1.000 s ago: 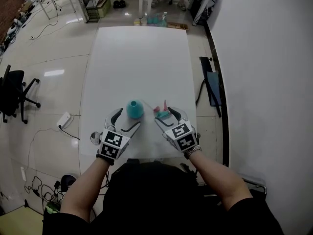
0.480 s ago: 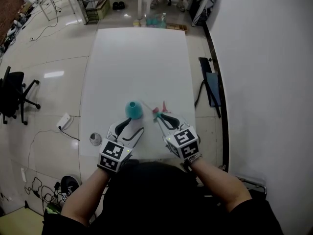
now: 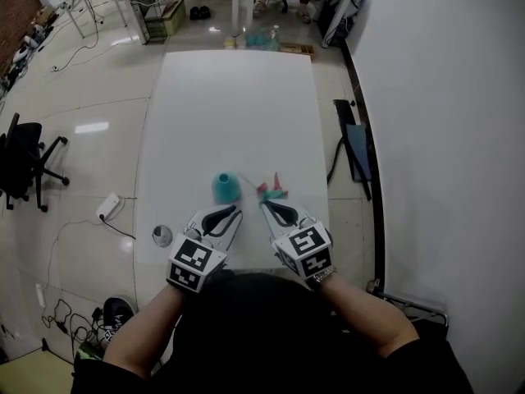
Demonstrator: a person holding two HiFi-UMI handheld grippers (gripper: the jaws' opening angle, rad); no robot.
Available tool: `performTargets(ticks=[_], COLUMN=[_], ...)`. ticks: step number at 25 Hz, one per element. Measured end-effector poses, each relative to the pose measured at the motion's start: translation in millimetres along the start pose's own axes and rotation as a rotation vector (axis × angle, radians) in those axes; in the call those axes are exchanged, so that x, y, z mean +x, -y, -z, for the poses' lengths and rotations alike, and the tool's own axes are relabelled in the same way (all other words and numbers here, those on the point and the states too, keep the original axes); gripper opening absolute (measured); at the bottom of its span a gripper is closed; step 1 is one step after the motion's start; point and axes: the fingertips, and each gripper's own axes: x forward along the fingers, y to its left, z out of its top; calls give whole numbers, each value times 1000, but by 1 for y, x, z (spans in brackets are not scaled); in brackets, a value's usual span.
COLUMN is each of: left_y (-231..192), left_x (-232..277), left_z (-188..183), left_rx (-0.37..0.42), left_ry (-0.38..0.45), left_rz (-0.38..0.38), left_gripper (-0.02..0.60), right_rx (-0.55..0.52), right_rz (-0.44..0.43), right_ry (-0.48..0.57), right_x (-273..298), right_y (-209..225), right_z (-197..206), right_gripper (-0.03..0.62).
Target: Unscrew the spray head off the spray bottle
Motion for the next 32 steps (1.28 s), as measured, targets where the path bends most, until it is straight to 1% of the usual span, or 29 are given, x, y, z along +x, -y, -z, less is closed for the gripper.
performTargets(ticks=[2,3,11,17,21,25,28,32], left_y=[2,3,4,8,9,11,12,11], left_x=[-1,-1,4,4,4,5,6,6], left_z=[-2,-3,-8,-8,-8,-8,-6,-6], left_rx=[4,7,19,28,30,31,30,31], left_ry=[2,1,-3,-10,-10,-14,-16,-17], left_rz=[11,14,18,22,23,24,25,26], left_gripper=[19,15,15,15,15,15,15,15], right_rx=[-4,-5,5,22,17,20,17,16], right_rz=[5,5,-8,-27,-16,-27,-11,-9], right_ry=[5,6,14,2,8,-5,15,14], right_x=[-1,-1,-3,-4,-5,-6,-6,-6], right_y=[-3,-4,-12,-19,-19,-20,-16,-17], right_z=[-3,-3,-6,-1,-4,0,-5,-6], right_gripper=[-8,-8,-8,-8,-9,-9,-9,-9])
